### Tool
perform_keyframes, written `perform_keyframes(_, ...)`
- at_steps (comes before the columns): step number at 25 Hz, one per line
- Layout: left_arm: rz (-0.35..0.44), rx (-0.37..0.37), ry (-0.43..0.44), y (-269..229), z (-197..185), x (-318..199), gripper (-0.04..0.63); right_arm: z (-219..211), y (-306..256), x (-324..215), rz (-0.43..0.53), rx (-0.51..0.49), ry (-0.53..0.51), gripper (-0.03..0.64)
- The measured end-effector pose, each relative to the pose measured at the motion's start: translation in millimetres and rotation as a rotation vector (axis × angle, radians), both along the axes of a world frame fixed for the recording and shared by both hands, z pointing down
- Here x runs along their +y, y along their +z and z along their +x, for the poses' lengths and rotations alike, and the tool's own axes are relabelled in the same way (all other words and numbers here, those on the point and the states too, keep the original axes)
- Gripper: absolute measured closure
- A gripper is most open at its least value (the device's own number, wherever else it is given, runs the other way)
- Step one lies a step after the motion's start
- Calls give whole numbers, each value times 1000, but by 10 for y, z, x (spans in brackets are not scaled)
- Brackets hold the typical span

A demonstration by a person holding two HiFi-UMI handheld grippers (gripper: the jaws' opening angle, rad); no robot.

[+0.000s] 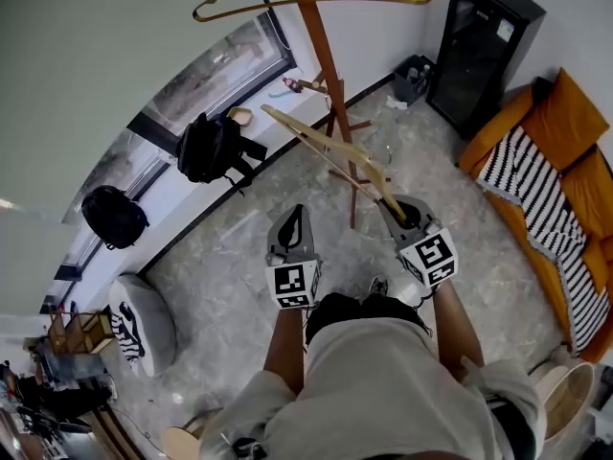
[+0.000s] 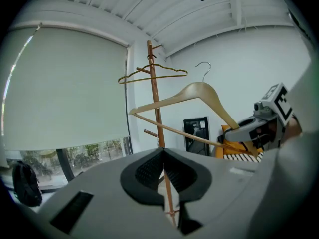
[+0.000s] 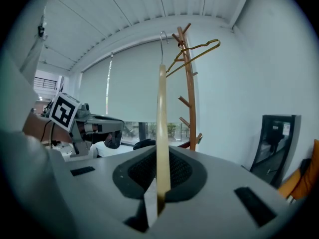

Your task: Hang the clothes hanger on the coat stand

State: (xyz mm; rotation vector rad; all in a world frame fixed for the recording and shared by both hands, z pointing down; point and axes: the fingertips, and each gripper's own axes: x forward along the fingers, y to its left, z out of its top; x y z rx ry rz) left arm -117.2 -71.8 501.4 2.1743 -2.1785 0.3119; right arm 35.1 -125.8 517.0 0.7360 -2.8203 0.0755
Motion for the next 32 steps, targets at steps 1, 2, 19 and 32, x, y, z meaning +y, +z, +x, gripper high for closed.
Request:
perform_keyframes(1, -11, -31, 1, -19, -35, -29, 586, -12, 10, -18, 0, 13, -26, 599)
perform_keyframes(2, -11, -69, 4, -60, -70, -66, 586, -24, 20, -40, -1, 25, -49, 600)
perform_keyframes(19, -128, -630, 221, -243, -225, -1053, 359, -201, 176, -459, 59, 286, -234, 600)
perform_keyframes(32, -127, -774, 273, -71, -238, -1517, 351, -372, 223, -637, 69, 387, -323, 598)
